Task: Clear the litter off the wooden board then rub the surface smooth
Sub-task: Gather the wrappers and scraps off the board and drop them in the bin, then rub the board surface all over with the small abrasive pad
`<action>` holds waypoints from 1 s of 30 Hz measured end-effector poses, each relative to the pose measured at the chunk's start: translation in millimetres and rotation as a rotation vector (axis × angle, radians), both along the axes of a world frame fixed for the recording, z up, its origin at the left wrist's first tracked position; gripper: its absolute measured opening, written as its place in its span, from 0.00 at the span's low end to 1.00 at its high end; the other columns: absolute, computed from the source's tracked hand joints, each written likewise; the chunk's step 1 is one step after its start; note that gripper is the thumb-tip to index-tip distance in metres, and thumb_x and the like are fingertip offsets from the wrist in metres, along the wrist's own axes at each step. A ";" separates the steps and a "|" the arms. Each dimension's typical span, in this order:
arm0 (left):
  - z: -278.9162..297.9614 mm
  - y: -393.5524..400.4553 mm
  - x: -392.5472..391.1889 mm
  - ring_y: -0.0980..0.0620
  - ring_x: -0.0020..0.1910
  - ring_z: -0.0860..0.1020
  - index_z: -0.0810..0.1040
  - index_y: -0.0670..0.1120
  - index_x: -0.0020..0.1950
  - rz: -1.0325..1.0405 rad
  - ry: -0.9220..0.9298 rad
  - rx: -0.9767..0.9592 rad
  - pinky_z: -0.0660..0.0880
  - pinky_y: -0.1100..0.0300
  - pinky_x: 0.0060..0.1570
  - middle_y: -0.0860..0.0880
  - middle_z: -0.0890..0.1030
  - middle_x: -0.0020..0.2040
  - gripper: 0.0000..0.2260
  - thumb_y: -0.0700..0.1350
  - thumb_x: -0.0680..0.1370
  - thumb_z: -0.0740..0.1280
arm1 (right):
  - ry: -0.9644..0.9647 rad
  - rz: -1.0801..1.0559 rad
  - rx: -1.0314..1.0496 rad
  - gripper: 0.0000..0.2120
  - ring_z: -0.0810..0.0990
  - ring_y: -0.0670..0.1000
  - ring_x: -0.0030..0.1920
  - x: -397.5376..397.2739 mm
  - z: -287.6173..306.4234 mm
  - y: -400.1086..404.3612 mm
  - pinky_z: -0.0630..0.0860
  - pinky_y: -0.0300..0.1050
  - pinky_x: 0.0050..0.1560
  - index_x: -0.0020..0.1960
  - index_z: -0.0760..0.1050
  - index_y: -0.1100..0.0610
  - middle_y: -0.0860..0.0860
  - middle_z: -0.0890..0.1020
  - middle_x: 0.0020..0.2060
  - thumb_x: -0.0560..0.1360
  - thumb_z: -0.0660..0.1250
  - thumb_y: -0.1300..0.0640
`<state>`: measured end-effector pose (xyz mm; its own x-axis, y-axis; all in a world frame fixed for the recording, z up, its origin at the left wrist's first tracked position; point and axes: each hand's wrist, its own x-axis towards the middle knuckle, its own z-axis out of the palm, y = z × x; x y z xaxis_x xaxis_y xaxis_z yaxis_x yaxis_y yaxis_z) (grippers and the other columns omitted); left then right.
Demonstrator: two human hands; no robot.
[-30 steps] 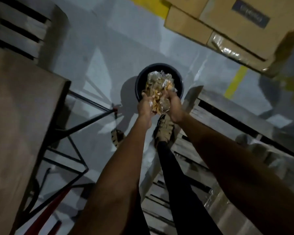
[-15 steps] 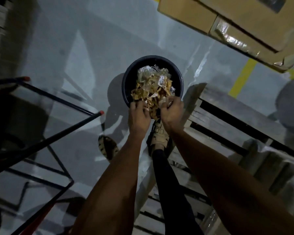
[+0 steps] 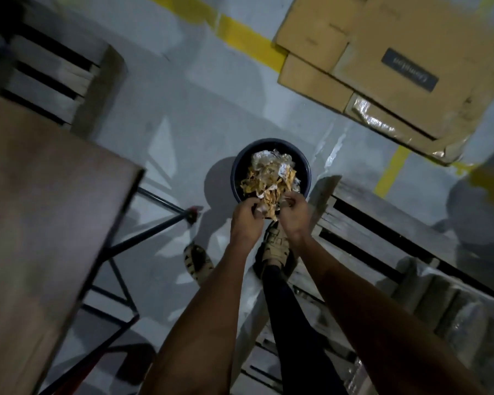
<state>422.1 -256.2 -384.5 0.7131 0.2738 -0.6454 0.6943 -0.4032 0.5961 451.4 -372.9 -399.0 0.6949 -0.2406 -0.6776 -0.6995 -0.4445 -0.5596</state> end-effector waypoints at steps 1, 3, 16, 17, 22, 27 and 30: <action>20.8 4.2 -3.9 0.44 0.61 0.79 0.80 0.40 0.63 0.022 -0.017 -0.021 0.68 0.64 0.55 0.42 0.82 0.61 0.12 0.35 0.81 0.63 | 0.001 -0.019 0.027 0.13 0.83 0.59 0.55 1.3 22.0 4.2 0.80 0.62 0.58 0.64 0.77 0.55 0.56 0.84 0.55 0.81 0.65 0.59; 65.8 14.9 -13.9 0.43 0.60 0.79 0.80 0.39 0.63 0.054 -0.041 -0.064 0.70 0.63 0.56 0.41 0.83 0.60 0.12 0.34 0.81 0.64 | -0.011 -0.055 0.080 0.13 0.82 0.58 0.57 2.9 71.4 13.6 0.80 0.61 0.61 0.65 0.77 0.54 0.54 0.83 0.58 0.81 0.65 0.58; 349.9 99.1 -125.8 0.55 0.57 0.80 0.82 0.45 0.62 0.296 -0.405 -0.138 0.76 0.70 0.53 0.49 0.83 0.59 0.10 0.41 0.83 0.65 | -0.212 0.027 0.347 0.08 0.83 0.38 0.41 -65.6 373.5 103.5 0.82 0.41 0.49 0.59 0.81 0.54 0.47 0.84 0.46 0.81 0.68 0.58; 367.5 105.4 -135.3 0.55 0.57 0.80 0.83 0.45 0.61 0.337 -0.442 -0.132 0.76 0.69 0.54 0.50 0.84 0.59 0.09 0.41 0.83 0.66 | -0.214 0.063 0.382 0.08 0.83 0.38 0.40 -73.0 390.5 110.1 0.80 0.39 0.45 0.60 0.80 0.56 0.48 0.85 0.46 0.82 0.67 0.59; 429.1 136.7 -181.2 0.52 0.56 0.82 0.84 0.50 0.57 0.617 -0.631 -0.093 0.79 0.60 0.51 0.51 0.84 0.57 0.07 0.42 0.83 0.67 | -0.255 0.340 0.565 0.10 0.83 0.50 0.44 -93.8 457.1 152.6 0.76 0.44 0.42 0.63 0.78 0.58 0.53 0.85 0.52 0.82 0.64 0.61; 459.0 141.8 -237.7 0.54 0.56 0.83 0.83 0.57 0.53 1.001 -0.752 -0.007 0.77 0.59 0.56 0.55 0.86 0.53 0.11 0.41 0.83 0.67 | -0.202 0.662 0.674 0.08 0.84 0.50 0.46 -128.0 493.0 196.1 0.77 0.42 0.43 0.60 0.77 0.53 0.49 0.85 0.51 0.84 0.63 0.60; 464.4 131.6 -269.2 0.53 0.55 0.83 0.83 0.55 0.53 1.204 -0.754 0.016 0.77 0.59 0.53 0.53 0.86 0.53 0.10 0.41 0.82 0.67 | -0.121 0.858 0.704 0.09 0.84 0.50 0.47 -152.5 498.5 212.0 0.77 0.41 0.45 0.62 0.77 0.53 0.49 0.85 0.52 0.84 0.63 0.59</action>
